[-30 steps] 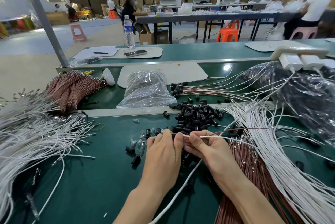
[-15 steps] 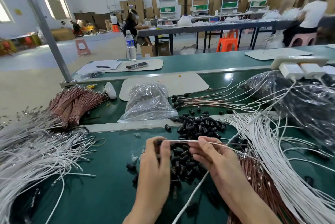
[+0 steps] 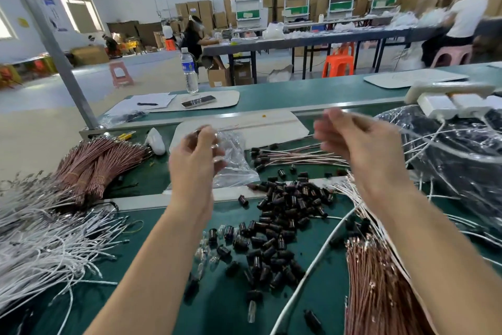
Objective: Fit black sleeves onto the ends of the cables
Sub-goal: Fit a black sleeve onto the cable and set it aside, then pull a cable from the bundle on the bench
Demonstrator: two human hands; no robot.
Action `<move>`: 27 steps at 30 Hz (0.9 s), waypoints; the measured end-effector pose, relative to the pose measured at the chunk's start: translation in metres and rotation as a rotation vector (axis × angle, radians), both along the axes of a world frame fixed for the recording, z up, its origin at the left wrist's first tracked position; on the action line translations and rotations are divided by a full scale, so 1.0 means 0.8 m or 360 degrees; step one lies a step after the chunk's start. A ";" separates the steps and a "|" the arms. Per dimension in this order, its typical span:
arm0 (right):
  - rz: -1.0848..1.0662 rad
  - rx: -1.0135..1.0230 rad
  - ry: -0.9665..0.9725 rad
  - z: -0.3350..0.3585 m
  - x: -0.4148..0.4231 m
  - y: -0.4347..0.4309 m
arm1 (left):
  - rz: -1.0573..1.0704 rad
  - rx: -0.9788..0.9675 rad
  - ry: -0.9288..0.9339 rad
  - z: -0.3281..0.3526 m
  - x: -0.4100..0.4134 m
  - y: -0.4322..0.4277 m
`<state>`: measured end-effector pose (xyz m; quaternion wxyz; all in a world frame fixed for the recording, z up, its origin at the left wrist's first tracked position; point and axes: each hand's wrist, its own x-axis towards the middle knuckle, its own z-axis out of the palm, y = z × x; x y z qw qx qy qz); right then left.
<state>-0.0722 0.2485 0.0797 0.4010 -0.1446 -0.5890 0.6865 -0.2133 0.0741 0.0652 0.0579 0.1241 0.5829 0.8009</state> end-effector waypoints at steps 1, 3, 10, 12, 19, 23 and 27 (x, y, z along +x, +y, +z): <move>0.0027 -0.0070 -0.0055 0.011 -0.014 0.023 | -0.0050 -0.0056 -0.0037 0.005 -0.011 0.021; 0.0112 -0.0292 -0.0271 0.020 -0.034 0.061 | -0.0217 -0.0238 -0.0171 0.007 -0.029 0.059; 0.0129 -0.0511 -0.0621 -0.068 -0.016 0.071 | -0.0317 -0.0862 -0.0069 -0.055 -0.053 0.049; 0.0080 -0.0443 -0.0573 -0.075 -0.011 0.067 | -0.0398 -0.1029 0.0110 -0.062 -0.046 0.034; -0.0044 -0.0319 -0.0407 -0.063 0.004 0.055 | -0.1111 -0.1868 0.0919 -0.045 0.044 0.037; -0.0084 -0.0313 -0.0370 -0.062 0.016 0.047 | -0.1484 -0.2179 0.1271 -0.030 0.099 0.067; -0.0147 -0.0279 -0.0383 -0.069 0.030 0.036 | -0.1458 -0.2423 0.1398 -0.045 0.147 0.095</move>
